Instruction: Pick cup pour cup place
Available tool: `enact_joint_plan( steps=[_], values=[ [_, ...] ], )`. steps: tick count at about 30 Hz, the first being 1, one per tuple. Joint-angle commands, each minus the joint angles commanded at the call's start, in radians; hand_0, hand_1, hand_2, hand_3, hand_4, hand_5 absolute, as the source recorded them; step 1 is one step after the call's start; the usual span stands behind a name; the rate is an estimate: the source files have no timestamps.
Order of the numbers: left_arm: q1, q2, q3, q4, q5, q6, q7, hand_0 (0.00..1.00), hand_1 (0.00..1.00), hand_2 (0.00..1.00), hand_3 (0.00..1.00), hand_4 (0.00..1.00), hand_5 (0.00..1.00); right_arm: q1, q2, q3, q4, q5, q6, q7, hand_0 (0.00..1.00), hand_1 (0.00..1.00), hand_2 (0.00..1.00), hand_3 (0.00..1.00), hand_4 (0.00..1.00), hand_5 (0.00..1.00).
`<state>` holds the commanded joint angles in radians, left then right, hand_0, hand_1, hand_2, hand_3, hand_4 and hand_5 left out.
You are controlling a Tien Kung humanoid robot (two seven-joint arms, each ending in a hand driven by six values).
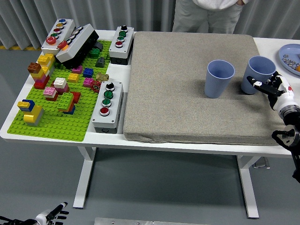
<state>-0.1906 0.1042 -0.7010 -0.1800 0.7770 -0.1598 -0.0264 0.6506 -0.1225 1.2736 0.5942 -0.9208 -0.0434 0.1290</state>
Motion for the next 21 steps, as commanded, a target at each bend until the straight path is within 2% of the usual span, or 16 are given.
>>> enact_joint_plan(
  steps=[8,21],
  values=[
    [0.002,0.003,0.000,0.000,-0.003,0.000,0.000,0.858,0.833,0.846,0.757,0.633,0.981,-0.003,-0.003,0.004,0.026,-0.012,-0.006,-0.004,0.679,0.539,0.479,0.610,0.700,0.109],
    [0.019,0.015,-0.010,0.000,-0.006,0.002,0.003,0.859,0.834,0.846,0.757,0.633,0.981,0.009,-0.022,-0.015,0.165,-0.184,-0.080,-0.040,0.681,0.549,0.489,0.615,0.691,0.097]
  ],
)
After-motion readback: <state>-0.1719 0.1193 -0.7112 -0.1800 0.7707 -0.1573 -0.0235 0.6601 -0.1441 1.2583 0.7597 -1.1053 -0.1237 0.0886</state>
